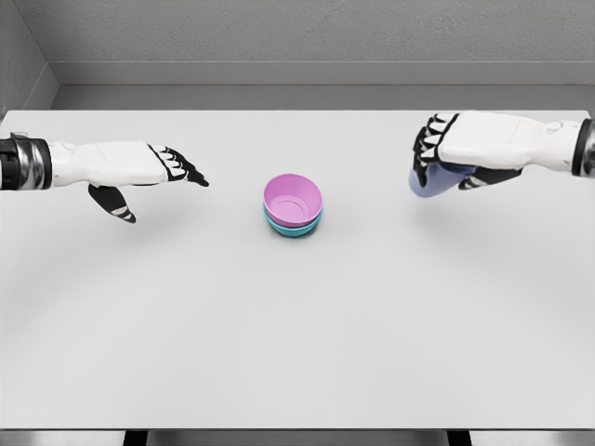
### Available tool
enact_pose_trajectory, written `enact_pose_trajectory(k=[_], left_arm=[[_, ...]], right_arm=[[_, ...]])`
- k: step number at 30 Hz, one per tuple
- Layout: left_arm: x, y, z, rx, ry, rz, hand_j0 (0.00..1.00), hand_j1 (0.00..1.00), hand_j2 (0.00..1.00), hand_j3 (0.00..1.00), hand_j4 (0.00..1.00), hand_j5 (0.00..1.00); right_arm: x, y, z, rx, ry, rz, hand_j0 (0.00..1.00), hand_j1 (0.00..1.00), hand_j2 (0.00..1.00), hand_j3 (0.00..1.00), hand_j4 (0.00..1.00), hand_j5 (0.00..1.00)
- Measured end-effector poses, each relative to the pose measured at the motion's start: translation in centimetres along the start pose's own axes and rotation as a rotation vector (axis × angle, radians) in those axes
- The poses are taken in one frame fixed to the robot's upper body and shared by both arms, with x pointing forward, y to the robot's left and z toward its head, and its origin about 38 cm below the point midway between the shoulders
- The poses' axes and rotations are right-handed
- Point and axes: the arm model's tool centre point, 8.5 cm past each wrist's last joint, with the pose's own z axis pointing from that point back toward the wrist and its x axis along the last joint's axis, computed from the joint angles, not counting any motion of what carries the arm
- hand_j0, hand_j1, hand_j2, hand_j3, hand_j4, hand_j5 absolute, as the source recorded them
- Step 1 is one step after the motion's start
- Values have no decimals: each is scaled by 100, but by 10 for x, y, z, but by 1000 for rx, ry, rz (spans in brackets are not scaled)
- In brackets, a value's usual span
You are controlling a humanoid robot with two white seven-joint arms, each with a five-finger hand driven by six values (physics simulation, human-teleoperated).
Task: Stacking bowl and cup with both arms
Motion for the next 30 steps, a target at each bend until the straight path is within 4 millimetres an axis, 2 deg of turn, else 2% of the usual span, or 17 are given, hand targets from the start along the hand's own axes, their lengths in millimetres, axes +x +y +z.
enact_pose_trajectory(k=[15,16,30], left_arm=[[0,0,0,0,0,0,100,100,100,100,100,100],[0,0,0,0,0,0,100,100,100,100,100,100],[0,-1,0,-1,0,1,100,100,100,100,100,100]], right_arm=[[24,-33,-45,-80,-111,47,48,48,48,48,48,48],[25,-40,-48,-88,-119,59,48,48,48,48,48,48],[56,-60,-88,-112,-234,94,49,49,49,49,49,49]])
